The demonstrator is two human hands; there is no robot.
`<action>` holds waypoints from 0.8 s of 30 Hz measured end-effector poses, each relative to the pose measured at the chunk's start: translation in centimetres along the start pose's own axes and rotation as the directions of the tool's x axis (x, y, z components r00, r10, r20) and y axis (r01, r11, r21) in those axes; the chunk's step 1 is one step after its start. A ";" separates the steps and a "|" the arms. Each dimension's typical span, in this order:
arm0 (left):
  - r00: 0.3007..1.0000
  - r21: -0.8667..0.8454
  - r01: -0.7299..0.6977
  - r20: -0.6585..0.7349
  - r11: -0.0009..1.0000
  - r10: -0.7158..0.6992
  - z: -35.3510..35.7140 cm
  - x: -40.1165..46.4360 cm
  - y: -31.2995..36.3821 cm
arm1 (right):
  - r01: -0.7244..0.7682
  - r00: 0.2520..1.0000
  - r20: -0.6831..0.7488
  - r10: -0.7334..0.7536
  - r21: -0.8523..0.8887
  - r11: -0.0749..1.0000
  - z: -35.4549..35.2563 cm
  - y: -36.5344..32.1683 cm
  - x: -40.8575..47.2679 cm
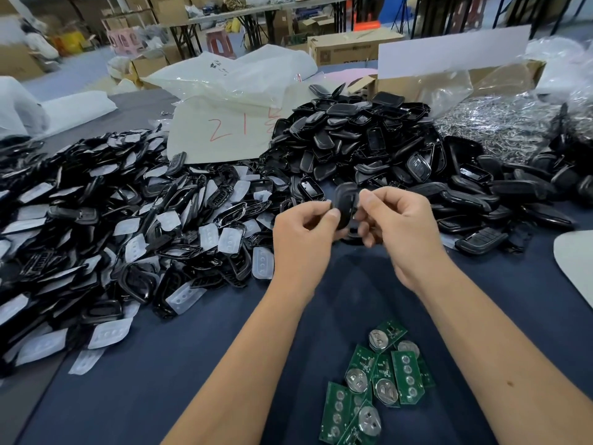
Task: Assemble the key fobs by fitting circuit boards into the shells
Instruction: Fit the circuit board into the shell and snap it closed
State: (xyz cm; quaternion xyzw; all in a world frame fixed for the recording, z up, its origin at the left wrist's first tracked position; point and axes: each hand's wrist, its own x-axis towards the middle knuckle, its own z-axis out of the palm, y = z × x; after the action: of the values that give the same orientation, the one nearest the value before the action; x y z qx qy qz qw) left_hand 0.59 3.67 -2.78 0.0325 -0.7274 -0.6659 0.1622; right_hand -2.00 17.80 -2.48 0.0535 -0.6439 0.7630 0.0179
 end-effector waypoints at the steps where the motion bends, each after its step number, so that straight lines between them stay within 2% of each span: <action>1: 0.995 -0.149 0.098 0.023 0.984 -0.096 -0.1 0.0 0.1 | -0.017 0.999 -0.032 0.016 -0.006 1.000 0.0 0.1 0.1; 3: 0.981 -0.284 0.189 0.088 0.940 -0.171 -0.2 0.1 0.2 | -0.089 0.996 0.001 0.089 0.069 0.994 -0.1 0.2 0.1; 5: 0.975 -0.304 0.217 0.122 0.928 -0.188 -0.2 0.0 0.3 | -0.137 0.988 0.082 0.128 0.117 0.984 -0.1 0.3 0.1; 7: 0.968 -0.298 0.243 0.143 0.923 -0.208 -0.2 0.0 0.3 | -0.145 0.987 0.085 0.137 0.095 0.985 -0.1 0.3 0.0; 9: 0.964 -0.262 0.252 0.146 0.932 -0.220 -0.2 0.0 0.1 | -0.152 0.987 0.071 0.146 0.095 0.984 -0.2 0.4 0.1; 12: 0.978 -0.162 0.205 0.082 0.965 -0.194 -0.4 0.1 0.0 | -0.182 0.982 0.081 0.170 0.182 0.966 -0.4 0.3 0.1; 17: 0.986 -0.006 0.119 0.119 0.993 -0.117 -0.7 0.2 -0.1 | -0.187 0.982 0.048 0.180 0.237 0.953 -0.1 0.3 0.1; 24: 0.983 0.035 0.112 0.141 0.993 -0.116 -0.8 0.3 -0.1 | -0.136 0.991 0.025 0.134 0.264 0.955 -0.2 0.1 0.0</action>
State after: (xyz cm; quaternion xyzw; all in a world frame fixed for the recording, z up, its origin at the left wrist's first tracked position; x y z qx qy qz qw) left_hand 0.53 2.77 -2.80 0.0286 -0.7431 -0.6648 0.0708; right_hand -1.98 18.00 -2.64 0.0140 -0.5382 0.8416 -0.0436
